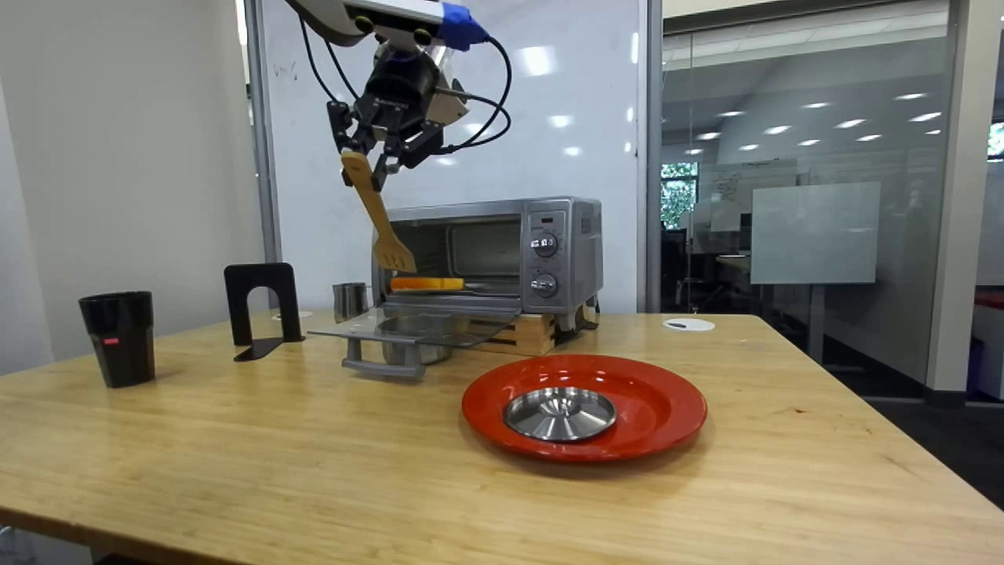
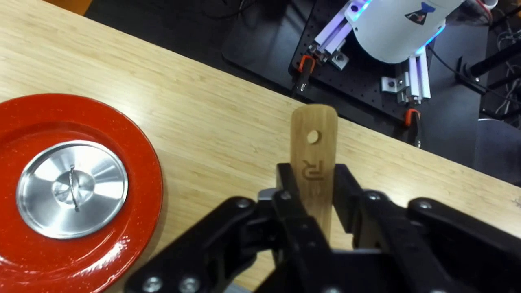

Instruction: Use the wooden spatula to place the slice of bread in the mini oven then close the oven door

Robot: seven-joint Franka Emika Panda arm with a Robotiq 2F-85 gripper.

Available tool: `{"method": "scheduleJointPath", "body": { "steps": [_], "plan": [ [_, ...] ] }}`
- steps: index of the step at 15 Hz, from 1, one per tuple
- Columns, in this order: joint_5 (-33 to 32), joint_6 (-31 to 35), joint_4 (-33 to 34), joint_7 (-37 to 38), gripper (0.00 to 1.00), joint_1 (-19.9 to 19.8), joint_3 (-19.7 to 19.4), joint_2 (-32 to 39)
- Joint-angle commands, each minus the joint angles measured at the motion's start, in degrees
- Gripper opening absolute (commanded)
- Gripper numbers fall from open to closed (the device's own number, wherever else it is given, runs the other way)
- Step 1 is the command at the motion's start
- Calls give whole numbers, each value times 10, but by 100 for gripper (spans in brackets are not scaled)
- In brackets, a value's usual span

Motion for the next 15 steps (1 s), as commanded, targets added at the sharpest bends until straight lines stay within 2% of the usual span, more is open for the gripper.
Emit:
{"method": "scheduleJointPath", "body": {
  "steps": [1, 4, 7, 10, 15],
  "plan": [
    [-20, 60, -139, -23, 7, -6, 0, -88],
    [-31, 98, -222, -29, 7, -2, -6, -140],
    [-48, 164, -303, -40, 7, 1, -12, -196],
    [-66, 268, -395, -51, 7, 7, -19, -253],
    [-78, 414, -520, -59, 7, 20, -30, -305]
  ]
}}
